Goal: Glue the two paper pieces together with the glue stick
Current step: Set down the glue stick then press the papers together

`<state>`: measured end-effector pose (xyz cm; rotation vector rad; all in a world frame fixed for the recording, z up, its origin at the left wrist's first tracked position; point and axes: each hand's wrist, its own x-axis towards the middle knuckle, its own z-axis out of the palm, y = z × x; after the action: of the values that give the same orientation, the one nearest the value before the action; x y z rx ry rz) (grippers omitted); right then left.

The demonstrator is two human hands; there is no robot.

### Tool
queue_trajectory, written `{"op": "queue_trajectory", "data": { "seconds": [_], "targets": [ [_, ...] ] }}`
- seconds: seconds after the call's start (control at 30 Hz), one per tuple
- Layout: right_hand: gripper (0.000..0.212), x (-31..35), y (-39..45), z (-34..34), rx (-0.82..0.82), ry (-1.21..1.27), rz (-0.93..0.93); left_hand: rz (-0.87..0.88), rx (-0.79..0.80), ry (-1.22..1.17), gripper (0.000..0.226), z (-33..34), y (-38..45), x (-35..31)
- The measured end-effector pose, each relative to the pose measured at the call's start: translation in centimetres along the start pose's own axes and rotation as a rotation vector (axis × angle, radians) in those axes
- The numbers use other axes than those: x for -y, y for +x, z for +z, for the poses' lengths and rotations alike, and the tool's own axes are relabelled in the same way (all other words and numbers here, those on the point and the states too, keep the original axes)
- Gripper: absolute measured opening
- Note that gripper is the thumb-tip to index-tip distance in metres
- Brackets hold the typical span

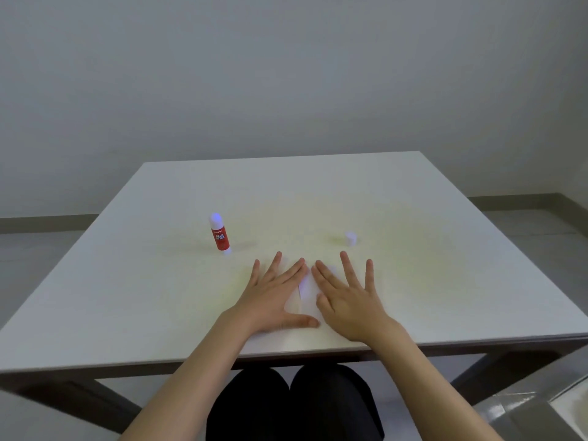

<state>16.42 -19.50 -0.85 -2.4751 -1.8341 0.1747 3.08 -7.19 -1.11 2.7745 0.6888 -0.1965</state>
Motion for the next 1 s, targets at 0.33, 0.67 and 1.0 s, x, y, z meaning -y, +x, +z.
{"op": "queue_trajectory", "data": {
  "seconds": [0.33,0.67,1.0],
  "targets": [
    [0.056,-1.4,-0.7,-0.5,0.046,0.020,-0.154,-0.004,0.026,0.023,0.124,-0.5,0.6,0.4],
    [0.063,-1.4,-5.5,1.3,-0.031,0.011,-0.210,-0.015,0.045,0.008,0.122,-0.7,0.4,0.2],
    [0.062,-1.1,-4.1,0.1,-0.104,-0.069,-0.002,-0.017,0.067,0.042,0.122,-0.9,0.5,0.0]
  ]
}}
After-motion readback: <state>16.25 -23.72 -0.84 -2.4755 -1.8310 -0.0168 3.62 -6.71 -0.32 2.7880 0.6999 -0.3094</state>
